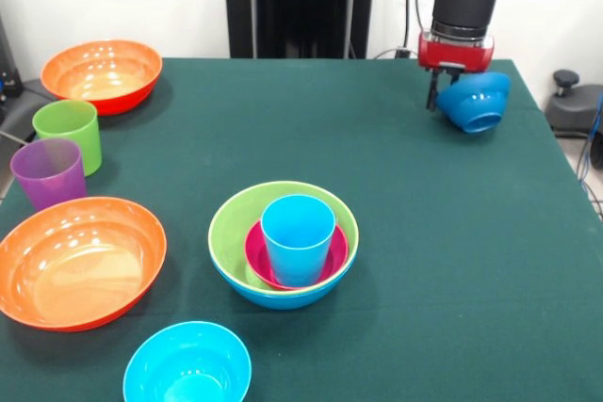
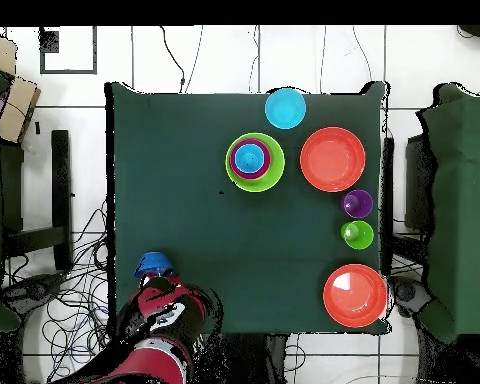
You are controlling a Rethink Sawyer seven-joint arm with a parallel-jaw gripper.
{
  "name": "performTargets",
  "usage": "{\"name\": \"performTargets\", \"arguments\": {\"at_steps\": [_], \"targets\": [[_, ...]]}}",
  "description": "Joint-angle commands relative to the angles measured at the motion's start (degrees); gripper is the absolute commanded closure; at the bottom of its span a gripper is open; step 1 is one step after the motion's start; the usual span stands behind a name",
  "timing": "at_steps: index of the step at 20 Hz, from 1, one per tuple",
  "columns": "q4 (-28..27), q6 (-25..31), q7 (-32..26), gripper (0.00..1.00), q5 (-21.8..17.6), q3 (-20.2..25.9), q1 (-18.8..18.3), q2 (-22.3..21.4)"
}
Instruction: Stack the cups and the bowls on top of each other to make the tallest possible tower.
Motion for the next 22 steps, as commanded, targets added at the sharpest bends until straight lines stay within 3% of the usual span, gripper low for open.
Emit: {"name": "performTargets", "arguments": {"at_steps": [1, 12, 22], "targets": [[-1.77, 5.90, 5.79, 1.00, 2.50, 6.61, -0.72, -0.64], [-3.39, 17.67, 3.42, 1.00, 3.51, 9.49, -4.77, -5.15], [-3.21, 18.68, 4.56, 1.00, 3.67, 10.39, -5.41, -6.06]]}}
